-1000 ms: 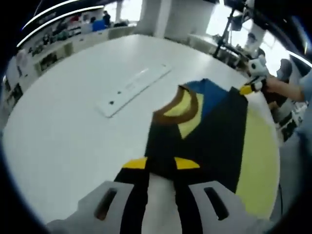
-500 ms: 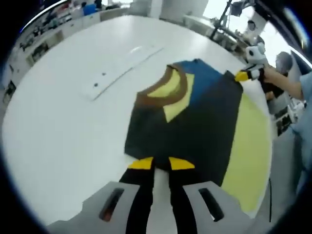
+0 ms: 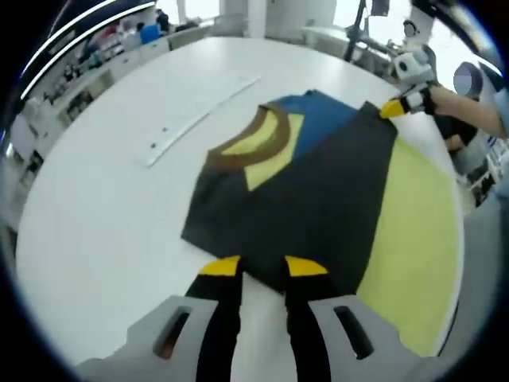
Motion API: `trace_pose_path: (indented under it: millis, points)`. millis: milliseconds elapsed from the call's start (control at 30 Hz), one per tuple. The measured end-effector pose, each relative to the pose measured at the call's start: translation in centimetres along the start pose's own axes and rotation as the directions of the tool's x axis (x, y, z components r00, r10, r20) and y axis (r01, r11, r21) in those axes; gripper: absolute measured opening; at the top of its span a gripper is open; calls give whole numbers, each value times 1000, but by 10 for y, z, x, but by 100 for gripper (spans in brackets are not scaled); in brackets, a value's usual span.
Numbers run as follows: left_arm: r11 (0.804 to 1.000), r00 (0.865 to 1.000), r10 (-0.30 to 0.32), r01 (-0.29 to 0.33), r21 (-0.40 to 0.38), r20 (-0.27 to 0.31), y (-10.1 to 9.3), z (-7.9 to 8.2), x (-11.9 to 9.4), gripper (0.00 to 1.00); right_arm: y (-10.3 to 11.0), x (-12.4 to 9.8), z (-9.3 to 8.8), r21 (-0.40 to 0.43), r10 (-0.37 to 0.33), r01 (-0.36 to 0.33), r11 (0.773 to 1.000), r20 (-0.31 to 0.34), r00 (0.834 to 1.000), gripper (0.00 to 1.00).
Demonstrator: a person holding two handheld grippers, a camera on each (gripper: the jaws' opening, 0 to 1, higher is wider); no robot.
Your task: Fold the garment on the visible template until the final outline fits inside the template.
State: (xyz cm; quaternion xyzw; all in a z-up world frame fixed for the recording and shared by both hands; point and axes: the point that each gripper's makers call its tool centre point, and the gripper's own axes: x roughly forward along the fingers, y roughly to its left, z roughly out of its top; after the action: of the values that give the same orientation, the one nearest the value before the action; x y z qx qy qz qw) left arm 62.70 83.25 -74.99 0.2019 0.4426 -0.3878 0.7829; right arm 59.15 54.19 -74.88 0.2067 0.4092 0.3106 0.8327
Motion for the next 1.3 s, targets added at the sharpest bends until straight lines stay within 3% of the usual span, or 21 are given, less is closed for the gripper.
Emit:
trace_pose_path:
  millis: [100,167,267,467,533,600,633,767,833,933,1067,1300]
  points:
    - [1000,1000,-21,21,-14,1,-9,-2,-8,15,1,-1,1,6,4,-4,1000,4,1000,0]
    - [1000,999,-15,16,-17,32,-21,-1,-21,14,3,-1,0,0,9,-9,1000,7,1000,0]
    - [1000,999,-3,4,-11,47,-32,-15,-28,13,1,0,1,-1,8,-8,1000,8,1000,0]
    - [994,990,106,-109,22,96,-47,-28,-39,21,1,-1,0,7,8,-8,1000,6,1000,0]
    - [985,979,162,-169,47,126,-49,-29,-43,20,1,-2,-1,8,6,-6,1000,6,1000,0]
    - [981,972,184,-190,31,147,-48,-29,-43,20,1,-2,-1,9,8,-8,1000,6,1000,0]
    - [978,969,189,-201,62,159,-51,-29,-42,20,1,-2,-1,8,7,-7,1000,5,1000,0]
    - [969,965,211,-227,94,157,-55,-34,-39,20,1,-2,-1,11,8,-8,1000,3,1000,0]
    - [955,960,232,-255,149,159,-57,-35,-38,21,0,-2,-1,11,7,-7,1000,3,1000,0]
    - [954,958,242,-264,142,154,-59,-42,-33,20,-1,-1,-1,13,8,-8,1000,4,1000,0]
    - [932,944,286,-314,180,164,-52,-44,-27,19,0,-1,0,12,9,-10,1000,6,1000,0]
    - [912,936,313,-343,223,161,-52,-42,-13,12,2,-1,-1,16,9,-10,1000,6,1000,0]
